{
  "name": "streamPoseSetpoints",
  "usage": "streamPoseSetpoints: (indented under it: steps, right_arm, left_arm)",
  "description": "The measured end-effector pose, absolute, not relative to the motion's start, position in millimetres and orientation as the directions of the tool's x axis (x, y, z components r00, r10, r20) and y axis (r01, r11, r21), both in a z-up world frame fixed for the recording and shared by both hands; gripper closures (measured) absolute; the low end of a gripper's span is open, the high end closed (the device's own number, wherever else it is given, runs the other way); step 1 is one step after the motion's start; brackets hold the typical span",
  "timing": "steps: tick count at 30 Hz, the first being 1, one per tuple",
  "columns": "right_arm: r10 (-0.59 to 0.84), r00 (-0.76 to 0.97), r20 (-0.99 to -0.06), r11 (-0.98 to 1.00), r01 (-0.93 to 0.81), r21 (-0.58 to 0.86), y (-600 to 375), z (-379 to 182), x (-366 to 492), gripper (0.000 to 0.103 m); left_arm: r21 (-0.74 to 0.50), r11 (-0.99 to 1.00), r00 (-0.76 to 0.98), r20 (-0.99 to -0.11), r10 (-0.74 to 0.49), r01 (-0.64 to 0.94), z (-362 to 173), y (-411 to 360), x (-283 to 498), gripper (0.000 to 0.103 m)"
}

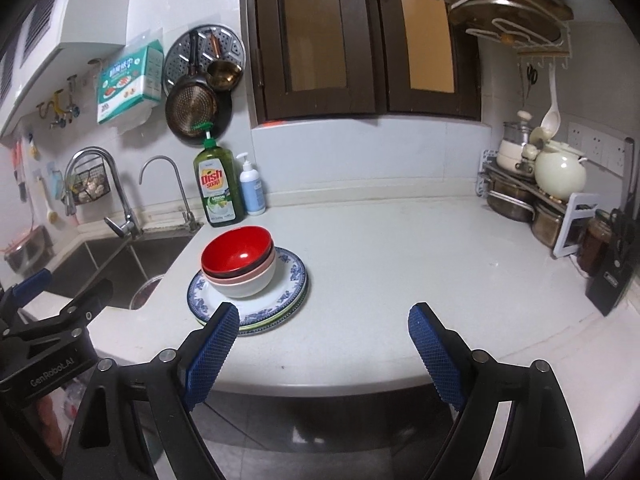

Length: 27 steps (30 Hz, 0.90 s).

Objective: Organize plates and bowls

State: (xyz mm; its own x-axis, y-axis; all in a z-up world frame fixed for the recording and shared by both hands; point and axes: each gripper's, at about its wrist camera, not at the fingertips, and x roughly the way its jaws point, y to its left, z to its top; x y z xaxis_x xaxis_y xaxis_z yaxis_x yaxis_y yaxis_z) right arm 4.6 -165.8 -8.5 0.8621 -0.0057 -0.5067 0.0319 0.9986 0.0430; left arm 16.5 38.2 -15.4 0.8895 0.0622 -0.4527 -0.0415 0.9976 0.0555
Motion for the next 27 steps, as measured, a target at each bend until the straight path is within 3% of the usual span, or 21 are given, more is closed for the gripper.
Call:
streamPoseSetpoints:
  steps: [27]
  right_arm:
    - [-0.044,0.886,-0.462,0.997,0.069,0.037,-123.1,7.3,-87.5,0.016]
  left_arm:
    - [0.061,0.998,0.908,-0.419,0.007,0.020,-4.3,67.7,-58.9,0.000]
